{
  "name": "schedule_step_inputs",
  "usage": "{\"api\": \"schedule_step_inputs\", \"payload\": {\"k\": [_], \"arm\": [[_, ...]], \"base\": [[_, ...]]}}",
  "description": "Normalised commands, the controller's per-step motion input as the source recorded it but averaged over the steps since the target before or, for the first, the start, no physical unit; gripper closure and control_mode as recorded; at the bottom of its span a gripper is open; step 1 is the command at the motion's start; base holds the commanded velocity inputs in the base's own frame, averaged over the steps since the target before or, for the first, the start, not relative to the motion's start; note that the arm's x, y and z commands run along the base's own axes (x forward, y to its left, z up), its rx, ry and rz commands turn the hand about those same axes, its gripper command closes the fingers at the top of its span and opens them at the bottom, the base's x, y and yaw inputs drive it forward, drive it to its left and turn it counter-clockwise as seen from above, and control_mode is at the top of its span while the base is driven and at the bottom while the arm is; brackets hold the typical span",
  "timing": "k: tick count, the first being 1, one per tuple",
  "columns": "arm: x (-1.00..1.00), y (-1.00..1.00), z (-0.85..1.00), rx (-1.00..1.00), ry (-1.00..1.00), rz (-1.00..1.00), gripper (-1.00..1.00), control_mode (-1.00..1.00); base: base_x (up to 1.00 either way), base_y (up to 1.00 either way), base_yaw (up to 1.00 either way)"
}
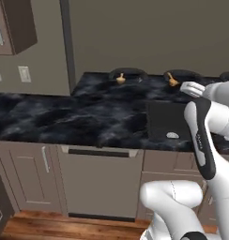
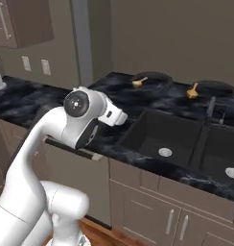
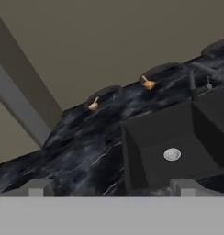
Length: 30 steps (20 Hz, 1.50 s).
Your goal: Pick up the metallic utensils from the counter and place them in the open drawer. Make sure not to pick up any wooden utensils.
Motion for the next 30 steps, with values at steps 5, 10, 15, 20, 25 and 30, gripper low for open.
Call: {"api": "schedule_step_inputs", "payload": {"k": [5, 10, 15, 20, 25, 30], "arm": [[0.0, 0.0, 0.0, 0.0, 0.0, 0.0, -1.0, 1.0], [0.0, 0.0, 0.0, 0.0, 0.0, 0.0, -1.0, 1.0], [0.0, 0.0, 0.0, 0.0, 0.0, 0.0, -1.0, 1.0], [0.0, 0.0, 0.0, 0.0, 0.0, 0.0, -1.0, 1.0], [0.0, 0.0, 0.0, 0.0, 0.0, 0.0, -1.0, 1.0], [0.0, 0.0, 0.0, 0.0, 0.0, 0.0, -1.0, 1.0]], "base": [[-0.13, -1.0, 0.18], [0.0, -1.0, 0.16], [0.0, -1.0, 0.15], [0.0, -1.0, 0.15], [0.0, -1.0, 0.14], [-0.09, -1.0, 0.09]]}}
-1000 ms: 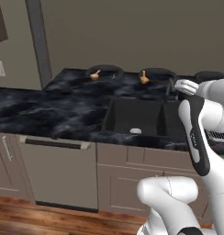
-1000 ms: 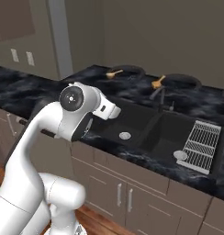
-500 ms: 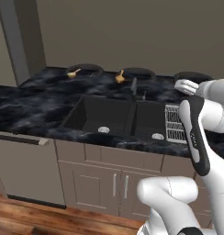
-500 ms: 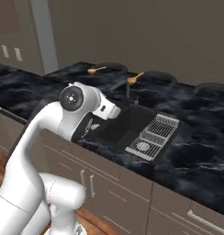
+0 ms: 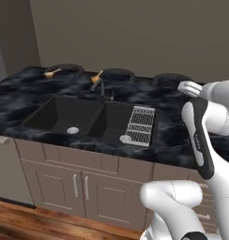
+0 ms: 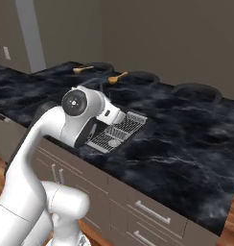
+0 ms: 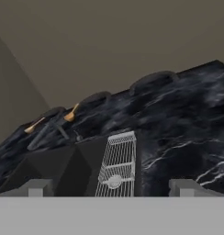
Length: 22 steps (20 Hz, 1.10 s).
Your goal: Pick up the metallic utensils from the counter and place them in the open drawer. Make sure not to pick up any wooden utensils.
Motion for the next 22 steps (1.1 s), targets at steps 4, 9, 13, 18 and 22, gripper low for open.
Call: {"api": "schedule_step_inputs", "payload": {"k": [4, 9, 13, 18, 22], "arm": [[0.0, 0.0, 0.0, 0.0, 0.0, 0.0, -1.0, 1.0], [0.0, 0.0, 0.0, 0.0, 0.0, 0.0, -1.0, 1.0], [0.0, 0.0, 0.0, 0.0, 0.0, 0.0, -1.0, 1.0], [0.0, 0.0, 0.0, 0.0, 0.0, 0.0, -1.0, 1.0], [0.0, 0.0, 0.0, 0.0, 0.0, 0.0, -1.0, 1.0]], "base": [[-0.31, -0.97, 0.05], [-0.68, -0.96, 0.0], [-0.4, -1.0, 0.0], [-0.39, -1.0, 0.01], [0.01, -1.0, 0.03]]}}
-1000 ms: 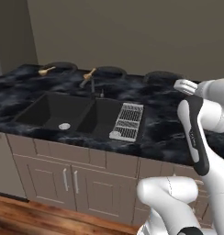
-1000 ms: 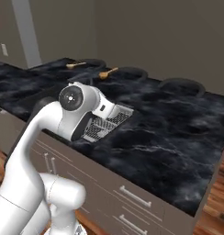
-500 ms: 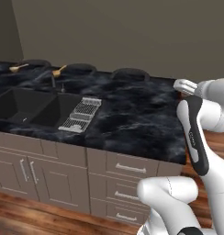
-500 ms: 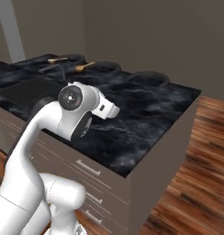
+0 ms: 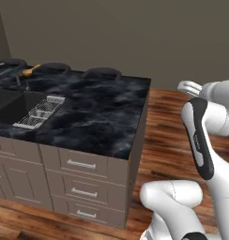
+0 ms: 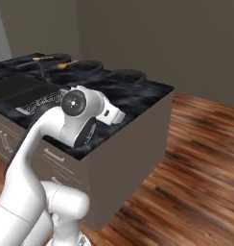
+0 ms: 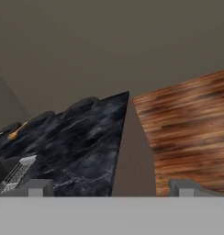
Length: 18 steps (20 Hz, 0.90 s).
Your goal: Pick up the metallic utensils from the counter and place them in the open drawer. Make sure not to pick up any wooden utensils.
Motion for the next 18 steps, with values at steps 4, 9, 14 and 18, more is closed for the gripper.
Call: {"api": "schedule_step_inputs", "payload": {"k": [4, 9, 14, 18], "arm": [[0.0, 0.0, 0.0, 0.0, 0.0, 0.0, -1.0, 1.0], [0.0, 0.0, 0.0, 0.0, 0.0, 0.0, -1.0, 1.0], [0.0, 0.0, 0.0, 0.0, 0.0, 0.0, -1.0, 1.0], [0.0, 0.0, 0.0, 0.0, 0.0, 0.0, -1.0, 1.0]], "base": [[0.46, -1.0, 0.15], [0.37, -1.0, 0.32], [0.29, -1.0, 0.37], [0.23, -1.0, 0.42]]}}
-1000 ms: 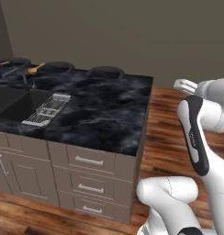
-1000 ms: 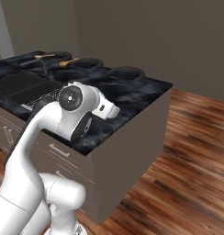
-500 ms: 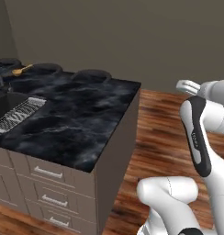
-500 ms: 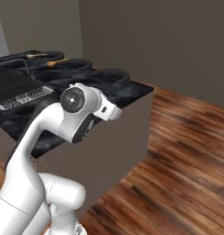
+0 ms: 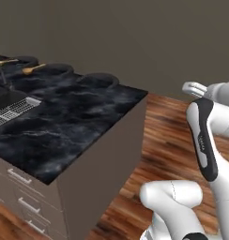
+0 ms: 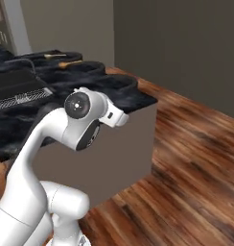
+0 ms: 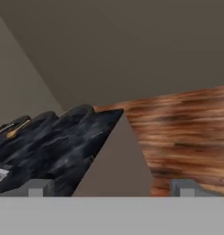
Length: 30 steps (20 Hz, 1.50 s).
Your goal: Pick up the metallic utensils from the counter and place them in the open drawer. Make sure not to pick up any wooden utensils.
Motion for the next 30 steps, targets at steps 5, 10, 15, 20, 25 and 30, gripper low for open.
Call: {"api": "schedule_step_inputs", "payload": {"k": [5, 10, 15, 20, 25, 30], "arm": [[0.0, 0.0, 0.0, 0.0, 0.0, 0.0, -1.0, 1.0], [0.0, 0.0, 0.0, 0.0, 0.0, 0.0, -1.0, 1.0], [0.0, 0.0, 0.0, 0.0, 0.0, 0.0, -1.0, 1.0], [0.0, 0.0, 0.0, 0.0, 0.0, 0.0, -1.0, 1.0], [0.0, 0.0, 0.0, 0.0, 0.0, 0.0, -1.0, 1.0], [0.0, 0.0, 0.0, 0.0, 0.0, 0.0, -1.0, 1.0]], "base": [[0.12, -1.0, 0.53], [0.13, -0.89, 0.6], [0.15, -0.94, 0.62], [0.08, -0.98, 0.61], [-0.17, -1.0, 0.49], [-0.55, -1.0, 0.45]]}}
